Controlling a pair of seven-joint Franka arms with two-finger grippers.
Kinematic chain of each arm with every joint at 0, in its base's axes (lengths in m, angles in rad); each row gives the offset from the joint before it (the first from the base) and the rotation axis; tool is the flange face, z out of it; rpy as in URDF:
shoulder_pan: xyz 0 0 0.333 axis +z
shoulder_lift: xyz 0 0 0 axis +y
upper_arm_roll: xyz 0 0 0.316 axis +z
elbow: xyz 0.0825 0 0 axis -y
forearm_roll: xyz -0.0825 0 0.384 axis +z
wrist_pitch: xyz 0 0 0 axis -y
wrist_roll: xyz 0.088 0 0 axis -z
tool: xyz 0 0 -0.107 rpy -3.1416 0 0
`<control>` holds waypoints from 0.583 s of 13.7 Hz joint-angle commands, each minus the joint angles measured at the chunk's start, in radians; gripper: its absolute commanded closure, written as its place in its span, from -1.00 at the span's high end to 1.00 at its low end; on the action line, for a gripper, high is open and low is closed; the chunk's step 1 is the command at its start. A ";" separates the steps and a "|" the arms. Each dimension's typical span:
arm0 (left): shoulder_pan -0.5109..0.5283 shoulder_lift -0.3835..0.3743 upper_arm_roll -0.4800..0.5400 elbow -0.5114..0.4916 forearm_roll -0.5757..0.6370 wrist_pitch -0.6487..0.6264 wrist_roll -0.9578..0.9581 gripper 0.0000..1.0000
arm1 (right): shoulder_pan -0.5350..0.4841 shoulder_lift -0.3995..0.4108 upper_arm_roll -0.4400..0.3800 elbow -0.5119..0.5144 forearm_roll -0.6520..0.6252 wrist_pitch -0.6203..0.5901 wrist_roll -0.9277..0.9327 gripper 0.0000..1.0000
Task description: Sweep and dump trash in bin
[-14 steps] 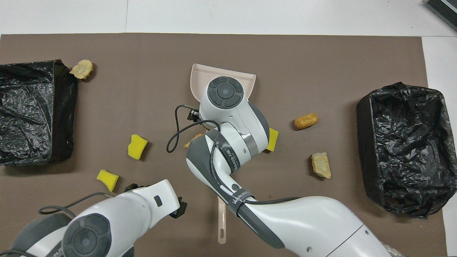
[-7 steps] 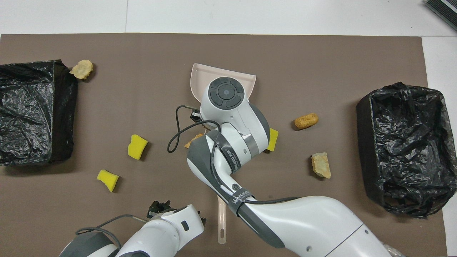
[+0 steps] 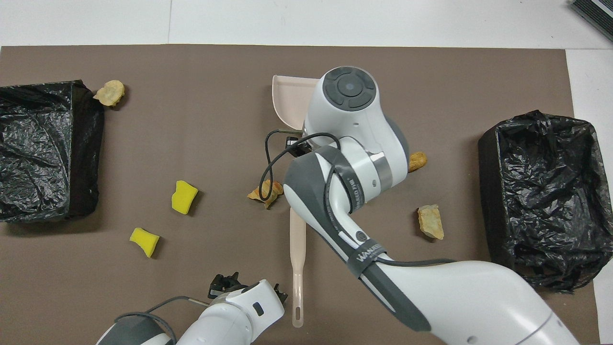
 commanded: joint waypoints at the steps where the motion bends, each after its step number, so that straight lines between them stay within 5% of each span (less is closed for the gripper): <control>1: -0.021 0.121 -0.030 0.081 -0.010 0.039 -0.062 1.00 | -0.051 -0.081 0.007 -0.018 -0.004 -0.083 -0.264 -1.00; 8: -0.035 0.209 -0.088 0.115 0.001 0.087 -0.148 1.00 | -0.174 -0.129 0.006 -0.020 -0.117 -0.185 -0.960 -1.00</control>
